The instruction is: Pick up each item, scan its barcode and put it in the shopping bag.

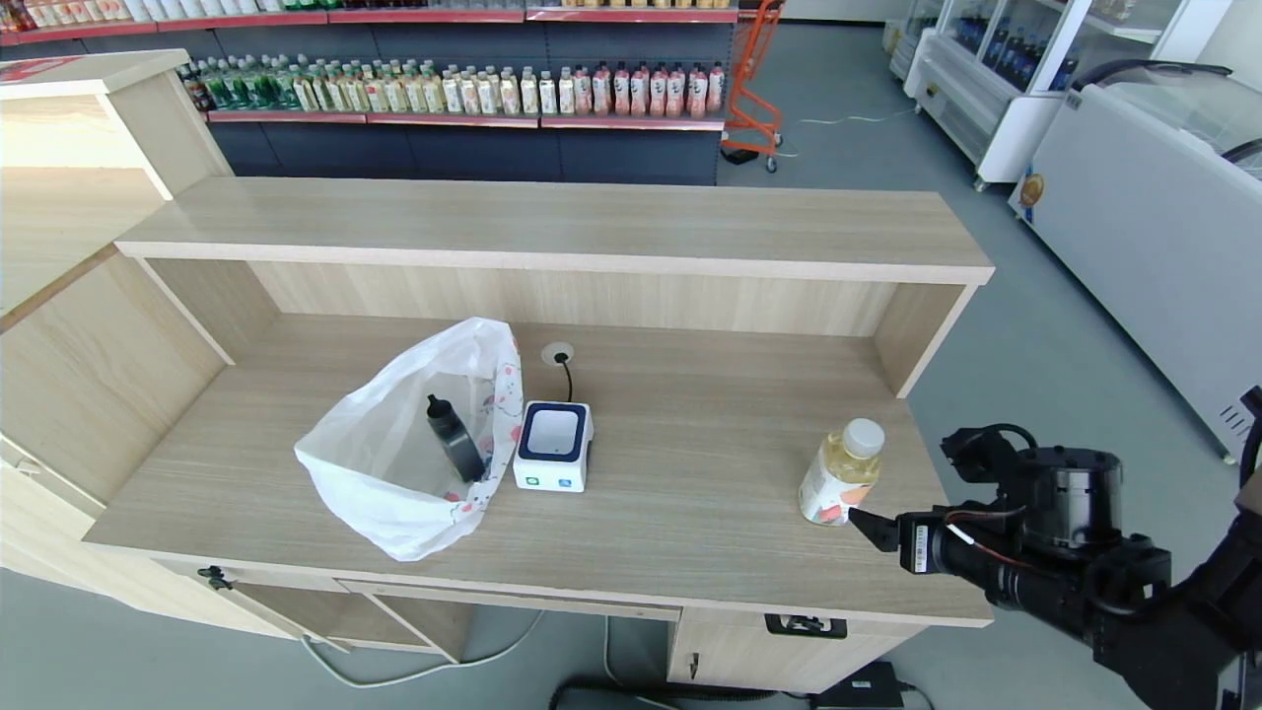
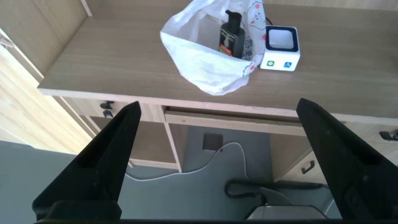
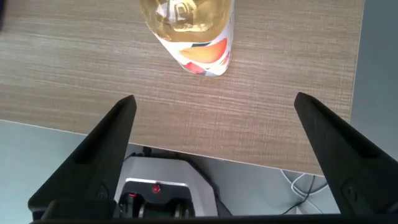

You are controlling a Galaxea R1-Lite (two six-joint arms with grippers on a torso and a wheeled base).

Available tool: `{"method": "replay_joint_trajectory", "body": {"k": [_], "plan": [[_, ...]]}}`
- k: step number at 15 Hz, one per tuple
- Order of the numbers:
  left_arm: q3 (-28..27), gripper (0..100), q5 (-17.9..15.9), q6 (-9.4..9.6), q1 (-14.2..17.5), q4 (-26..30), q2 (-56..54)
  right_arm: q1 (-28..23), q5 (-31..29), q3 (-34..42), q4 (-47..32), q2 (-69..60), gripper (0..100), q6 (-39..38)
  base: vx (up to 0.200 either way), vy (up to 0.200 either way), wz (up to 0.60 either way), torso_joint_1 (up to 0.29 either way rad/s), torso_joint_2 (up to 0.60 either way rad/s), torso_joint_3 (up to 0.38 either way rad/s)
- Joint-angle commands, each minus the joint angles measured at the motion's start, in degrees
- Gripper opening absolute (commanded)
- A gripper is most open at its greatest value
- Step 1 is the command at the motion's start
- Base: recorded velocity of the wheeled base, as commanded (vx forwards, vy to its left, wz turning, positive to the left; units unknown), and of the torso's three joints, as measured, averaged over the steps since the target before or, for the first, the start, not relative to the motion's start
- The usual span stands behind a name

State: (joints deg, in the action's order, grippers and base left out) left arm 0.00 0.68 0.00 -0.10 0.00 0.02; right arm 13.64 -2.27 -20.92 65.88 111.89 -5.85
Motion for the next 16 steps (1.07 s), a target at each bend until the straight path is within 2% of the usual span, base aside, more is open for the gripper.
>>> {"method": "replay_joint_trajectory", "body": {"k": [1,7,16], "plan": [[0.0,100,0.02,0.0,0.01,0.0,-0.02,0.6,-0.02,-1.84,1.18,3.95,100,0.14,0.0,0.0,0.0,0.0,0.0,0.0],[0.0,100,0.02,0.0,0.01,0.0,-0.02,0.51,-0.02,-6.68,7.07,9.67,100,6.2,0.0,0.0,0.0,0.0,0.0,0.0],[0.0,100,0.02,0.0,0.01,0.0,-0.02,2.0,0.07,-16.87,11.38,19.42,100,7.17,0.0,0.0,0.0,0.0,0.0,0.0]]}}
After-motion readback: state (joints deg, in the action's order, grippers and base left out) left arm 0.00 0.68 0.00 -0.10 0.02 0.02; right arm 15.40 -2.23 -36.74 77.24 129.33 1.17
